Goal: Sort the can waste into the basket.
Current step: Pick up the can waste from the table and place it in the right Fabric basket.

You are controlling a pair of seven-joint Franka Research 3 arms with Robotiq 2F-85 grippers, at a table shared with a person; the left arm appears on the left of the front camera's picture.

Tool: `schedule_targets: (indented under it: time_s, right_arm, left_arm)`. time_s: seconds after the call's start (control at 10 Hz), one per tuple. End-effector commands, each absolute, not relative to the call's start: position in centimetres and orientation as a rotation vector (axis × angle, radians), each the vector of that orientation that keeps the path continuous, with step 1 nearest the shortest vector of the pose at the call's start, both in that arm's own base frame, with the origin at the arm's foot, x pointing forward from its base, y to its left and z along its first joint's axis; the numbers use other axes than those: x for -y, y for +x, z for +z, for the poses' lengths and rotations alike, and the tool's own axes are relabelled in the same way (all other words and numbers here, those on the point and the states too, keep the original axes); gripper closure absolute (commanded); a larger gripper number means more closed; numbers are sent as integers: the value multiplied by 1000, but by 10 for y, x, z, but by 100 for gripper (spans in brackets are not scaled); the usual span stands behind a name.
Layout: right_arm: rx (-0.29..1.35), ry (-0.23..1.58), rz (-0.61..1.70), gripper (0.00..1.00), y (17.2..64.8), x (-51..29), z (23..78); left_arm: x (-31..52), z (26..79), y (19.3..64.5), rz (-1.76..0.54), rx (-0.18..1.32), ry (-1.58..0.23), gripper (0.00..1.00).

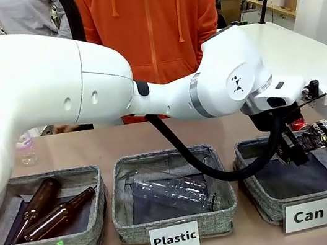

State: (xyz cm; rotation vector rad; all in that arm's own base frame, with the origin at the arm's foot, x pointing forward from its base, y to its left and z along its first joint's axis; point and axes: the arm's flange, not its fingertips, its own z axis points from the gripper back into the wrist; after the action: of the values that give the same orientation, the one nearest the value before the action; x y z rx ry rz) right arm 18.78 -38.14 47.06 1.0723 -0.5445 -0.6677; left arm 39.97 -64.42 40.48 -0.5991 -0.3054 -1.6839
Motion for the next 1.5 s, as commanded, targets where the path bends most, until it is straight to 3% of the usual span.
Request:
schedule_targets:
  time_s: [0.0, 0.1, 0.2, 0.3, 0.6, 0.7, 0.8, 1.0, 1.2, 1.4]
  right_arm:
    - [542, 1062, -684, 0, 188, 377, 474]
    - [542, 1062, -684, 0, 188, 377, 474]
    - [542, 1062, -684, 0, 188, 377, 474]
    - [542, 1062, -684, 0, 188, 377, 474]
    - [542, 1062, -684, 0, 188, 377, 474]
    - [542, 1062, -684, 0, 188, 377, 474]
    - [542, 1062, -684, 0, 188, 377, 474]
    - [542, 1062, -684, 0, 188, 377, 474]
    - [542, 1062, -684, 0, 188, 377, 474]
    - [516, 1079, -635, 0, 202, 361, 471]
  left_arm:
    - [657, 413, 400, -1668, 291, -592, 100]
    - [658, 413, 399, -1682, 287, -586, 60]
    - [658, 413, 400, -1680, 291, -593, 42]
    - [658, 415, 400, -1681, 299, -592, 2]
    - [656, 418, 402, -1676, 313, -586, 0]
    - [654, 421, 402, -1668, 324, -592, 9]
    - [650, 424, 402, -1662, 343, -597, 0]
    - [640, 436, 402, -1643, 334, -615, 0]
    - [601, 471, 389, -1589, 202, -668, 0]
    - [537, 513, 359, -1589, 191, -688, 0]
